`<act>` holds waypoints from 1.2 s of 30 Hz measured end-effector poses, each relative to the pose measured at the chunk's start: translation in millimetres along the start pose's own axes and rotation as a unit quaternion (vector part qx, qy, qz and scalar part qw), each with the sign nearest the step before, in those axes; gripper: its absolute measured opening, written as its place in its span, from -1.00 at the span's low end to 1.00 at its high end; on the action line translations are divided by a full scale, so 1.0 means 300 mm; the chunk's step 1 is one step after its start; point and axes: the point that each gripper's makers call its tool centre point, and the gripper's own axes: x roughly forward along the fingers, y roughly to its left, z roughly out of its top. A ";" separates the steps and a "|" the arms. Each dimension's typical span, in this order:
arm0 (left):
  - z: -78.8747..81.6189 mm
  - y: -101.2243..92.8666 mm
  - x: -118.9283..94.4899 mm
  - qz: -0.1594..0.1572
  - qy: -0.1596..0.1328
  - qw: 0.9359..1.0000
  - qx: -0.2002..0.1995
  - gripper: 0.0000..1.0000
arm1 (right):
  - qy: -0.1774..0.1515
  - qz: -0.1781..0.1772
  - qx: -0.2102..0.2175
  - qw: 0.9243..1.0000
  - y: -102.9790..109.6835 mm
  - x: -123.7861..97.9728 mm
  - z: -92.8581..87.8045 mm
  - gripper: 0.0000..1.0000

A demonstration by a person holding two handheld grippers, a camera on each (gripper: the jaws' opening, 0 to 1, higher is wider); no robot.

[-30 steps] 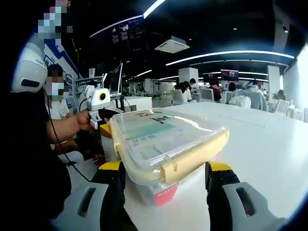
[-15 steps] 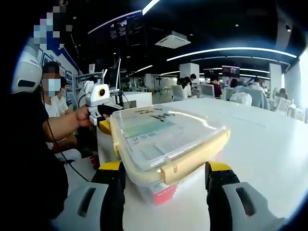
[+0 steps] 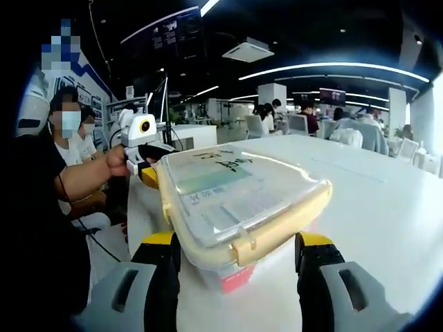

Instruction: Arrange the small medicine boxes into an aligned row inside the storage area until every box is upright, visible, and separated from the surrounding clutter.

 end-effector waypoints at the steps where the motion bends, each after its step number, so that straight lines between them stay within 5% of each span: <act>1: 0.002 0.006 0.003 0.000 0.001 1.000 0.000 0.19 | 0.001 0.000 -0.001 1.000 -0.009 0.006 0.003 0.31; 22: 0.024 0.131 0.072 0.004 0.010 1.000 -0.008 0.18 | 0.010 -0.004 0.018 1.000 -0.090 0.093 0.037 0.30; 36: 0.033 0.158 0.108 0.008 0.028 1.000 -0.009 0.17 | 0.033 -0.009 0.011 0.999 -0.152 0.141 0.033 0.30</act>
